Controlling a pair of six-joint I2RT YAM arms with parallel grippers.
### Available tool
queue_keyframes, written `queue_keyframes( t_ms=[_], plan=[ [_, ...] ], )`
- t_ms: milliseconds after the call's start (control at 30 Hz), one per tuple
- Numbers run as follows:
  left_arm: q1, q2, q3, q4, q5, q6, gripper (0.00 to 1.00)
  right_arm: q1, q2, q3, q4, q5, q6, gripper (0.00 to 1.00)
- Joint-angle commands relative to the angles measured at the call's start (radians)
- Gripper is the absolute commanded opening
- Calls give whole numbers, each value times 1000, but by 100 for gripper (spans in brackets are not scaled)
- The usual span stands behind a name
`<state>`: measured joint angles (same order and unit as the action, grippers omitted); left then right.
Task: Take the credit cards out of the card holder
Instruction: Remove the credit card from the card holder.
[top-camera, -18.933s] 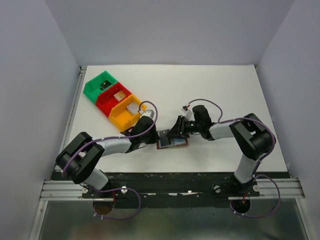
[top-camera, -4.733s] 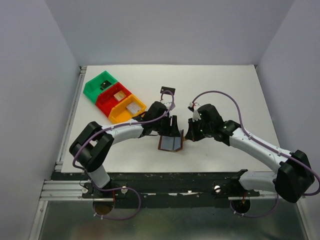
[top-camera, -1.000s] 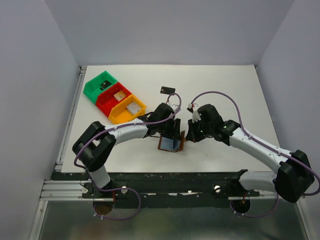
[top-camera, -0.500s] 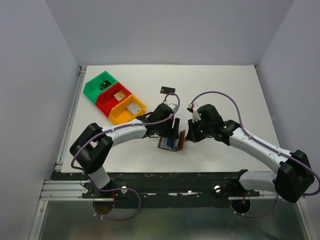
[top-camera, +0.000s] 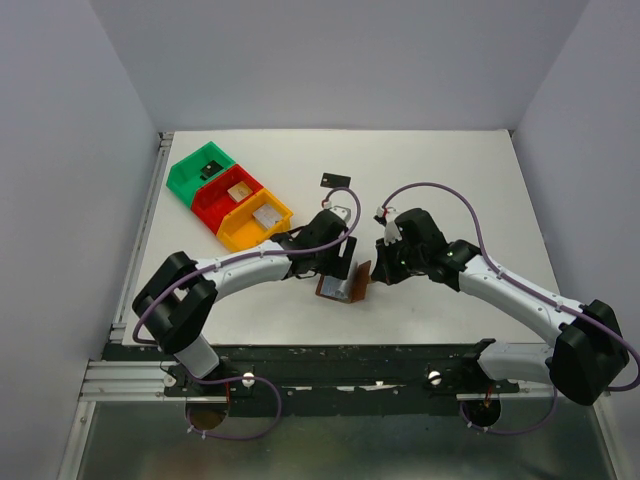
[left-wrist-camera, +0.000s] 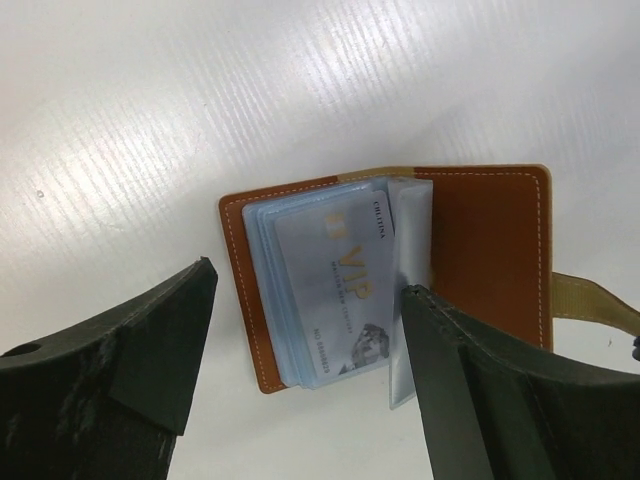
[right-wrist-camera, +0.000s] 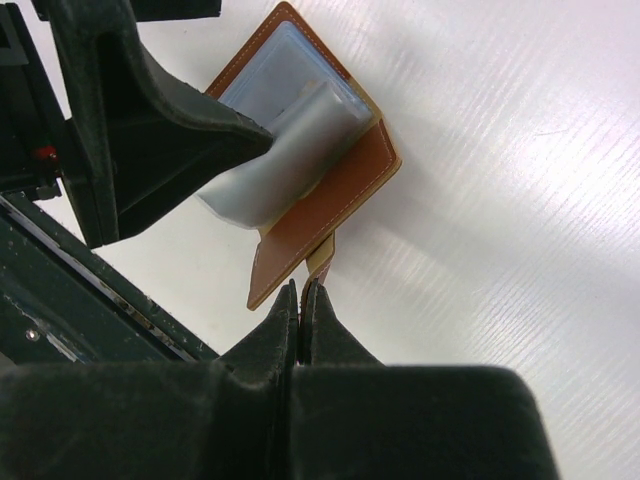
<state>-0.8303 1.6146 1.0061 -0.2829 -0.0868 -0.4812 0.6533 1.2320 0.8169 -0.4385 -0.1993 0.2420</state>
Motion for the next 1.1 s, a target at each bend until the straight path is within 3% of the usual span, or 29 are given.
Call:
queue_keyframes(
  t_ms=[0, 233, 467, 800, 1067],
  plan=[
    [-13, -29, 12, 20, 22, 18, 88, -1, -16, 19, -8, 1, -7, 0],
    [-16, 11, -1, 106, 209, 10, 84, -1, -19, 11, -5, 6, -6, 0],
    [-79, 68, 75, 128, 357, 102, 82, -1, -28, 8, -12, 31, 6, 0],
    [-96, 76, 114, 110, 332, 119, 84, -29, -58, -50, -43, 164, 77, 1],
    [-95, 56, 121, 119, 314, 115, 85, -40, -80, -73, -58, 195, 111, 29]
  ],
)
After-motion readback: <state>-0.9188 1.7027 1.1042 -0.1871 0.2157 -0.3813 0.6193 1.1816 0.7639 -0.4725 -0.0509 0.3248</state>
